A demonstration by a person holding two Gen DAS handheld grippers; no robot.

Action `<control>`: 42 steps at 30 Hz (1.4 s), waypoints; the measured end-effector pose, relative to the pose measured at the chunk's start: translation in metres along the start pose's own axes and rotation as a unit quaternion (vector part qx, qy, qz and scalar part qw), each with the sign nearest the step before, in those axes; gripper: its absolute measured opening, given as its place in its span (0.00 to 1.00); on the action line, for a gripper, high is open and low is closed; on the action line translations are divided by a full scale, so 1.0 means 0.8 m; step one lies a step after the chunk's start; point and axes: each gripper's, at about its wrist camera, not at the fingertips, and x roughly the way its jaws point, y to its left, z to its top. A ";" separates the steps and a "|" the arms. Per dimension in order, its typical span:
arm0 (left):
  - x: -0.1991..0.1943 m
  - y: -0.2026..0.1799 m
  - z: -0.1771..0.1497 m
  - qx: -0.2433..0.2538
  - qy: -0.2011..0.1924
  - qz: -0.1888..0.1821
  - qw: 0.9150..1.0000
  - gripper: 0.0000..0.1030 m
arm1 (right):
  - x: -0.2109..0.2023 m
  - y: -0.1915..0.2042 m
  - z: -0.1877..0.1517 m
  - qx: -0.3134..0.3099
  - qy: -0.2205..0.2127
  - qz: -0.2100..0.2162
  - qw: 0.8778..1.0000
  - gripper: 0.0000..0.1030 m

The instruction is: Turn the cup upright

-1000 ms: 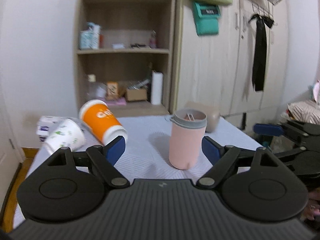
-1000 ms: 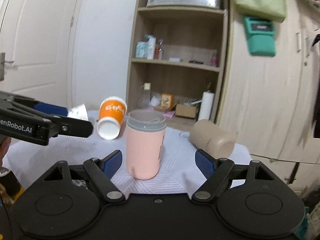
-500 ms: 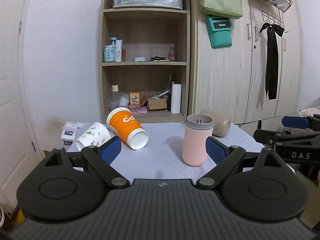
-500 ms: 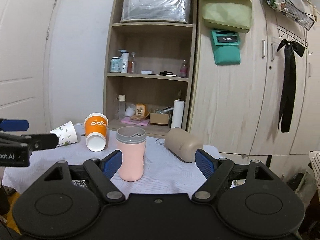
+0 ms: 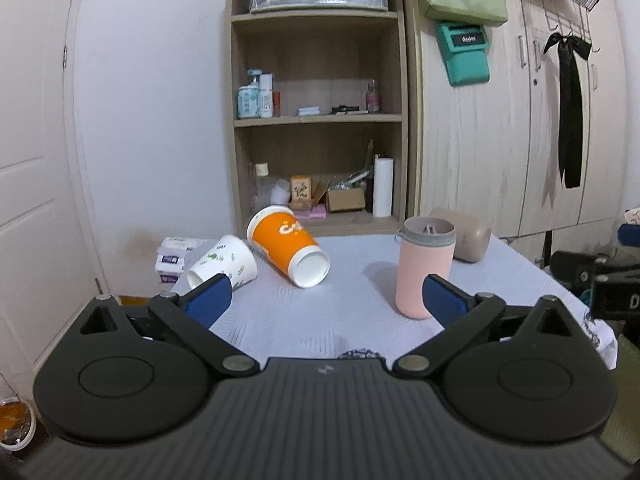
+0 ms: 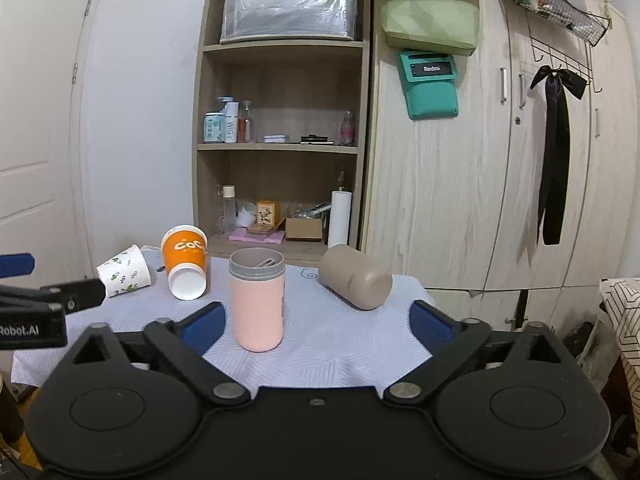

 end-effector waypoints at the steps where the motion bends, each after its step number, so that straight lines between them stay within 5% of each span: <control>1: 0.001 0.001 0.000 -0.001 0.002 0.003 1.000 1.00 | 0.000 0.000 0.000 0.000 0.001 -0.004 1.000 0.98; 16: 0.010 -0.009 0.000 0.005 0.047 0.059 0.997 1.00 | 0.000 -0.001 -0.002 0.018 0.011 -0.024 0.999 1.00; 42: 0.012 -0.006 -0.007 0.009 0.041 0.060 0.997 1.00 | 0.002 0.005 -0.009 0.029 0.020 -0.023 0.999 1.00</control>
